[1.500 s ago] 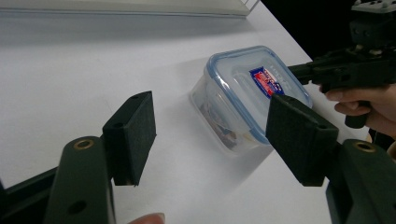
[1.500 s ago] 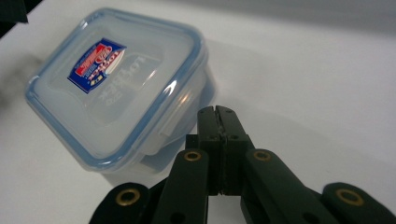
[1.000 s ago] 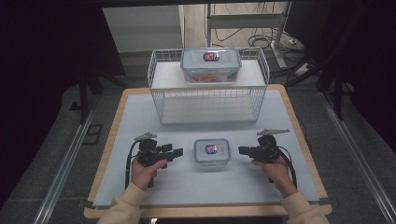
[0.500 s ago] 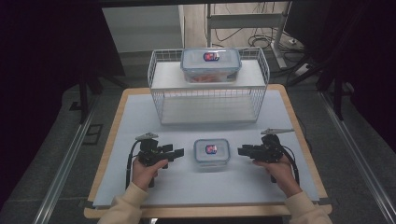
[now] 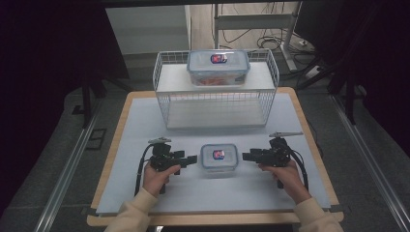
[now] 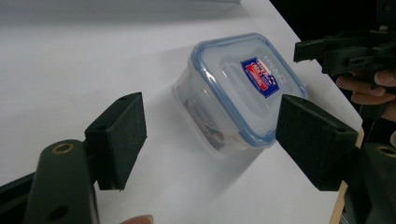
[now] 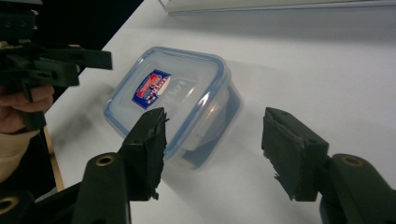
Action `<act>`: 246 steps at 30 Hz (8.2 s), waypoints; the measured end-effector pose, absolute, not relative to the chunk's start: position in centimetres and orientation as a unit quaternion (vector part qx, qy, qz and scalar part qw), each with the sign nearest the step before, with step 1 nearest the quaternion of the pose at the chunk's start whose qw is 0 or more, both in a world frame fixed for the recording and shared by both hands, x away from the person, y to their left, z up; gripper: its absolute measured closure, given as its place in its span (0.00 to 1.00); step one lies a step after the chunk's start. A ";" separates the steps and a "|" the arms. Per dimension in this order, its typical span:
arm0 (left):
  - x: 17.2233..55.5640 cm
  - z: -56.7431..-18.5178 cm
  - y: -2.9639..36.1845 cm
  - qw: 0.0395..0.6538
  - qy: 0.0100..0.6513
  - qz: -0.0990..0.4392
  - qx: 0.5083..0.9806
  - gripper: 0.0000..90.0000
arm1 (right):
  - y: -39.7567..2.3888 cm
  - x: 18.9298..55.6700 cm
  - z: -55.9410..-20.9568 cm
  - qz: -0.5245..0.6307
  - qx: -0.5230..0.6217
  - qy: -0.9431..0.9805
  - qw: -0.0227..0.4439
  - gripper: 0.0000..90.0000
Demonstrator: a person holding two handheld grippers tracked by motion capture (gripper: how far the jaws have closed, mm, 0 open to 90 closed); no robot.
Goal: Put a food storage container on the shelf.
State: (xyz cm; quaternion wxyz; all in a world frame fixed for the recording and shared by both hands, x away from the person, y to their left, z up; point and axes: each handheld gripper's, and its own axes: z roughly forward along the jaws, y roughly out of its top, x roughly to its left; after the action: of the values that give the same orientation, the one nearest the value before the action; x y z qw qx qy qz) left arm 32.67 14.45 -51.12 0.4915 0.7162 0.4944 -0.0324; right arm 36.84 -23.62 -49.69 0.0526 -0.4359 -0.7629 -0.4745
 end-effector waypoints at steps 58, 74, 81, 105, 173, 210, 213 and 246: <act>32.3 -53.1 11.4 0.501 0.490 -0.115 0.704 0.56 | -21.0 36.1 -51.5 -0.482 -0.439 -0.747 0.128 0.58; 31.6 -51.8 11.2 0.503 0.476 -0.077 0.717 0.57 | -21.0 35.8 -50.7 -0.494 -0.424 -0.750 0.115 0.58; 31.2 -50.9 11.3 0.510 0.467 -0.065 0.719 0.57 | -20.9 35.4 -49.9 -0.502 -0.416 -0.751 0.100 0.58; 31.5 -49.0 11.7 0.517 0.456 -0.052 0.723 0.57 | -20.5 35.3 -47.8 -0.517 -0.404 -0.751 0.078 0.58; 39.8 -31.9 12.6 0.568 0.391 0.023 0.724 0.57 | -19.8 42.9 -30.2 -0.564 -0.341 -0.752 -0.001 0.59; 51.8 -27.1 13.9 0.555 0.428 0.017 0.713 0.57 | -17.8 56.4 -25.3 -0.551 -0.365 -0.750 0.029 0.56; 52.1 -27.2 13.9 0.560 0.436 0.009 0.704 0.56 | -18.0 56.9 -25.6 -0.559 -0.374 -0.739 0.041 0.56; 49.8 -28.3 15.3 0.583 0.462 0.032 0.668 0.43 | -20.0 56.3 -26.8 -0.569 -0.435 -0.696 0.043 0.35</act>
State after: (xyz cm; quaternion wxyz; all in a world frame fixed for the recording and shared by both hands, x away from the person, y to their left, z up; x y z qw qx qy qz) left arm 49.81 15.29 -28.32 0.5834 0.6675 0.4616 0.0316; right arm 56.29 -20.03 -26.78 0.0427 -0.4354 -0.6960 -0.5694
